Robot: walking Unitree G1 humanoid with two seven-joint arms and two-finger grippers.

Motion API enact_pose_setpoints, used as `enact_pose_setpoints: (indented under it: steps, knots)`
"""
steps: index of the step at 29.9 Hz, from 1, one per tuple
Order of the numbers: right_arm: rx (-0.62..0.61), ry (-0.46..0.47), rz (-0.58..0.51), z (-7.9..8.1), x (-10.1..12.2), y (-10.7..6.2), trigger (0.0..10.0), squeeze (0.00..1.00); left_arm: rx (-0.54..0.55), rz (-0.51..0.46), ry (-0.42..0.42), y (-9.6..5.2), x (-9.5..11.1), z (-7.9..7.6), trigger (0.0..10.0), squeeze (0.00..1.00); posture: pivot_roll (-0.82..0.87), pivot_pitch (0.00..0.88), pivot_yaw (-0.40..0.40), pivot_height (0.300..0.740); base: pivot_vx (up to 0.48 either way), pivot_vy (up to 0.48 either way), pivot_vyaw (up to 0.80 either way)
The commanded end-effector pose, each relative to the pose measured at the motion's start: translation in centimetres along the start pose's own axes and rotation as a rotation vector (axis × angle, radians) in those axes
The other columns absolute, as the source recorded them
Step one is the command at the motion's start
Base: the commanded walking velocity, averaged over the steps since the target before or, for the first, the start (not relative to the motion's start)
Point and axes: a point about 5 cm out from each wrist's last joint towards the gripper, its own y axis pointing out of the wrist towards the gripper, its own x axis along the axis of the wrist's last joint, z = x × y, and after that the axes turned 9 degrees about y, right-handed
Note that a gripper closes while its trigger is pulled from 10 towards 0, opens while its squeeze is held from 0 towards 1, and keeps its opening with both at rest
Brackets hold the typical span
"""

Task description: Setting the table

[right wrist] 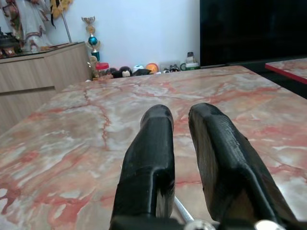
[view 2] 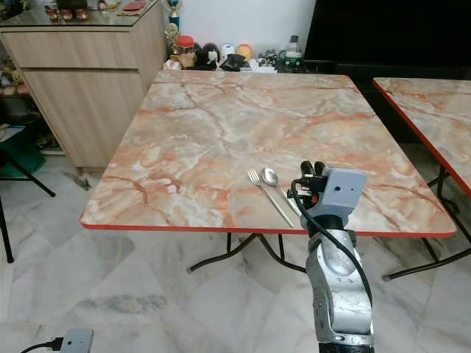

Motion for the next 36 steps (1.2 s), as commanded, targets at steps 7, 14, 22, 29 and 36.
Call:
enact_pose_setpoints:
  steps: [7,14,22,29,36]
  knots:
    - [0.014,0.0,0.031,0.05,-0.61,-0.29,10.0,0.0,-0.002,0.015,-0.017,-0.19,-0.55,0.01,10.0,0.0,-0.05,0.109,-0.009,0.74,0.0,0.0,0.0]
    - [0.012,-0.009,0.04,-0.1,-0.76,-0.43,10.0,0.0,-0.023,0.017,-0.022,-0.3,-0.79,-0.11,10.0,0.0,-0.05,0.109,-0.009,0.74,0.292,0.0,0.0]
    - [0.024,-0.014,0.042,-0.01,-0.79,-0.28,10.0,0.0,-0.03,0.015,-0.029,-0.25,-0.71,-0.32,10.0,0.0,-0.05,0.102,-0.01,0.74,0.416,0.0,0.0]
    - [0.032,-0.02,0.05,0.11,-0.89,-0.42,10.0,0.0,-0.02,0.01,-0.028,-0.24,-0.63,-0.24,10.0,0.0,-0.05,0.102,-0.012,0.74,0.362,0.0,0.0]
    - [0.064,-0.043,0.062,0.45,-1.09,-0.55,10.0,0.0,-0.022,0.011,-0.034,-0.27,-0.7,-0.27,10.0,0.0,-0.05,0.102,-0.012,0.74,0.0,0.0,0.0]
